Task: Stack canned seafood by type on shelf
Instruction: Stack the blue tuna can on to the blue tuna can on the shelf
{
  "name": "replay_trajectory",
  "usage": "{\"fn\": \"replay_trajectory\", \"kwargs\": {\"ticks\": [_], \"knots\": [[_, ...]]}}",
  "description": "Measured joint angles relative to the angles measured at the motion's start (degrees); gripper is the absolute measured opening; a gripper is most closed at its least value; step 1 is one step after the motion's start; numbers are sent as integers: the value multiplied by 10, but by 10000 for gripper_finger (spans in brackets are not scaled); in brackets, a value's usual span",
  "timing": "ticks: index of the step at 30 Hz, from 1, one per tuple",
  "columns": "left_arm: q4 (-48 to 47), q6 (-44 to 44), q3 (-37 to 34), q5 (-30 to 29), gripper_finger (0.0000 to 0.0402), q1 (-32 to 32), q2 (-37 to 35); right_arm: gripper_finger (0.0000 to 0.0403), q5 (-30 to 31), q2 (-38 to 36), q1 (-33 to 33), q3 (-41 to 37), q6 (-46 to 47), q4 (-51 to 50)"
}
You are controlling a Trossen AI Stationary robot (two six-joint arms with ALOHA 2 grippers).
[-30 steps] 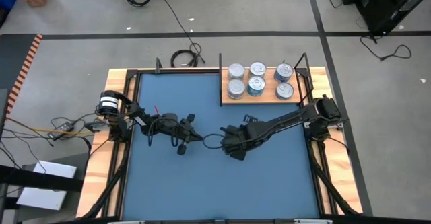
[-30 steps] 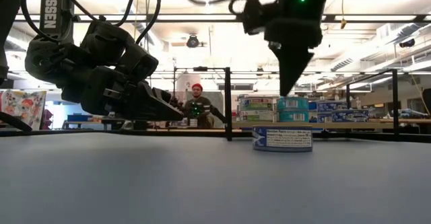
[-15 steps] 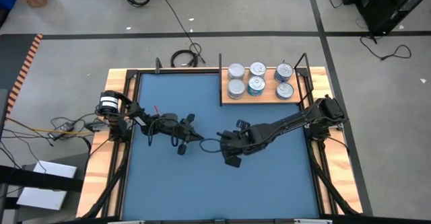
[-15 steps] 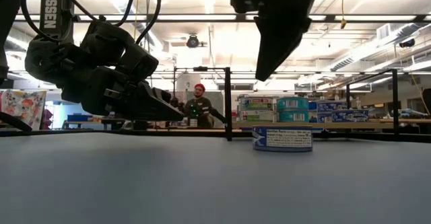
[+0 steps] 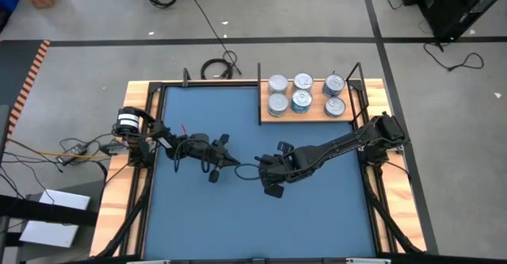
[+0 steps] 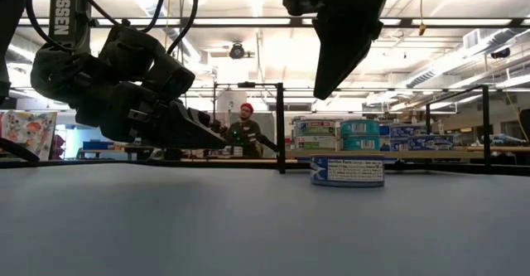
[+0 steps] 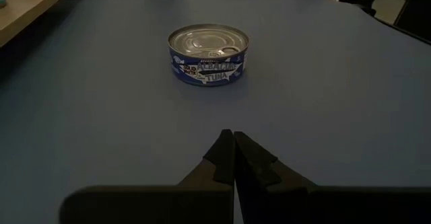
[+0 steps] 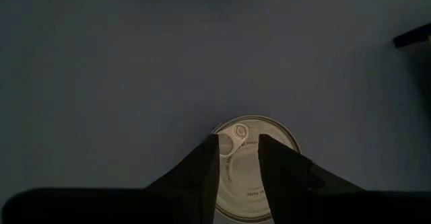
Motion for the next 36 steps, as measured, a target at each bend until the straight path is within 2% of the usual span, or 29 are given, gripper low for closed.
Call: {"fn": "replay_trajectory", "kwargs": {"ticks": [16,27,36], "knots": [[0,0,0,0,5,0,0,113,9,0,0,0,-8,8],[1,2,0,0,5,0,0,113,20,-6,0,0,-67,7],[4,3,0,0,5,0,0,113,23,-7,0,0,-77,16]]}}
